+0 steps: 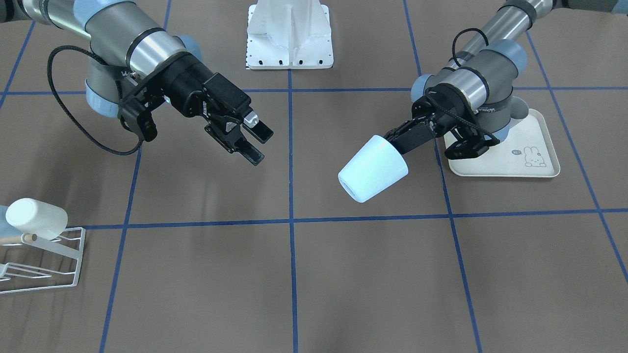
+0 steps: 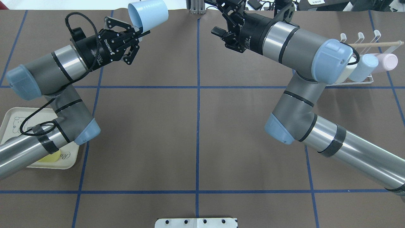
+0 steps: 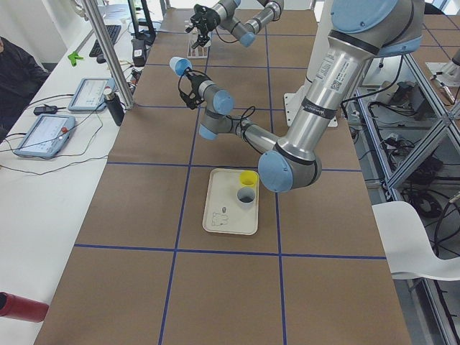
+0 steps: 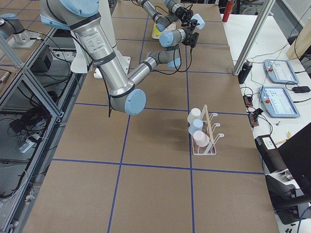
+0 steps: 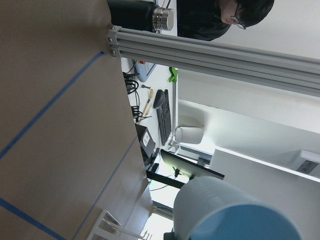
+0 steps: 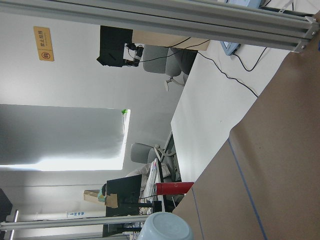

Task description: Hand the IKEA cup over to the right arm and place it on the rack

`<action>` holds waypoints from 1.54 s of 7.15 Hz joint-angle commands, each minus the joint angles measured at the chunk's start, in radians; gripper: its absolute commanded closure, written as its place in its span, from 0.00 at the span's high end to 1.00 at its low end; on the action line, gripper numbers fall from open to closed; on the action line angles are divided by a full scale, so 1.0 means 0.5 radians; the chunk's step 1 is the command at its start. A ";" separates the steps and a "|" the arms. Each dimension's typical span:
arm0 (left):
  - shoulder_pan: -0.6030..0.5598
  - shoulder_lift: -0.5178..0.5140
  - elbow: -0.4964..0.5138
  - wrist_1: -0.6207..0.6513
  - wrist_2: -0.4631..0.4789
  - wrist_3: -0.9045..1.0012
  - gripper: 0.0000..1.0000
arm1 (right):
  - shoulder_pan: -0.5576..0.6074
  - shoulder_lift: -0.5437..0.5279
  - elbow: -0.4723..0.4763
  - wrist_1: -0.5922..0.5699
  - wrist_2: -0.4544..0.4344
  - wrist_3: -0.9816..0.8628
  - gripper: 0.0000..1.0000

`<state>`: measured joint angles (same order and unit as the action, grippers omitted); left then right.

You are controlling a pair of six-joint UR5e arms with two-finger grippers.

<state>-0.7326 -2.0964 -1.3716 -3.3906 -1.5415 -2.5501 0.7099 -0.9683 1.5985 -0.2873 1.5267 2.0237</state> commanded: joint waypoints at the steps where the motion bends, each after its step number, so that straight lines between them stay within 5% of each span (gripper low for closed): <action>1: 0.112 -0.160 0.080 -0.106 0.086 -0.057 0.00 | -0.024 0.007 -0.012 0.031 -0.050 0.015 1.00; 3: 0.268 -0.228 0.086 -0.122 0.293 -0.057 0.00 | -0.027 0.019 -0.025 0.031 -0.053 0.015 1.00; 11: 0.354 -0.369 0.175 -0.097 0.411 -0.054 0.00 | -0.049 0.019 -0.034 0.032 -0.056 0.015 1.00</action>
<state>-0.5666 -2.2702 -1.2951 -3.4394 -1.3558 -2.5783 0.6851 -0.9588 1.5816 -0.2708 1.4987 2.0310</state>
